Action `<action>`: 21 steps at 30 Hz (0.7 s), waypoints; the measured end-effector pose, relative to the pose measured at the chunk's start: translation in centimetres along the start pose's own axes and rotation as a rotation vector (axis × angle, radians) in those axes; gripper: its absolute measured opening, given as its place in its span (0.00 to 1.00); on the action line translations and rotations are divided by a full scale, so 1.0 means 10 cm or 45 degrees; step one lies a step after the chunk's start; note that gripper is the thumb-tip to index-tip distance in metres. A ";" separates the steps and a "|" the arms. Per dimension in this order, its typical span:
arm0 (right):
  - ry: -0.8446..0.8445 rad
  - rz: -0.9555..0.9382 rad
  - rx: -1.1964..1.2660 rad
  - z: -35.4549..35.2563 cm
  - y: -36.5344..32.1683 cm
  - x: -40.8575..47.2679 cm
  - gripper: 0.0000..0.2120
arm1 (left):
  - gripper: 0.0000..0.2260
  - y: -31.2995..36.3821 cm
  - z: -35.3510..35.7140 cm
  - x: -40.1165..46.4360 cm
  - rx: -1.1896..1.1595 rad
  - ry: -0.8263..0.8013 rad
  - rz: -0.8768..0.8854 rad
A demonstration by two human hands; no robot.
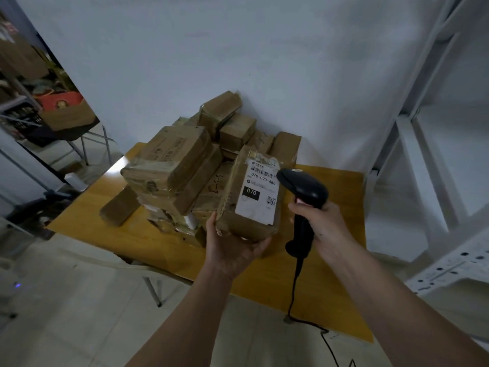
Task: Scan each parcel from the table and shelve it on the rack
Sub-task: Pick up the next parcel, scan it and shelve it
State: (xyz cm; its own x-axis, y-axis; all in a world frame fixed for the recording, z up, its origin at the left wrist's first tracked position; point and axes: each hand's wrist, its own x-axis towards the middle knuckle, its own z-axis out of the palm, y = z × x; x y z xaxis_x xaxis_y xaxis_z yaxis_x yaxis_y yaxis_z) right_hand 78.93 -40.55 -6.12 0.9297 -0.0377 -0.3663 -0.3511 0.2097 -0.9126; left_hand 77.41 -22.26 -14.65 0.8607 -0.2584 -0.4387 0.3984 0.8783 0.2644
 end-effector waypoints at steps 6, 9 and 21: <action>-0.096 0.041 -0.114 0.11 0.00 -0.07 0.11 | 0.26 0.10 -0.03 -0.15 0.298 -0.028 -0.014; -0.075 -0.016 -0.207 0.09 -0.03 -0.07 0.08 | 0.19 0.27 -0.01 -0.20 0.717 -0.029 0.090; -0.236 -0.271 -0.314 0.20 -0.13 -0.25 0.11 | 0.41 0.39 0.38 -0.23 1.242 0.168 0.133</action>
State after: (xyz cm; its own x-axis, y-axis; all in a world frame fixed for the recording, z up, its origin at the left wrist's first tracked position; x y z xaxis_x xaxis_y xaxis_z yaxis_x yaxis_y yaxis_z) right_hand 77.32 -38.82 -3.66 0.9812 0.1269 -0.1451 -0.1429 -0.0264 -0.9894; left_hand 78.20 -19.73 -9.38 0.8877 -0.0999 -0.4495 0.4602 0.1625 0.8728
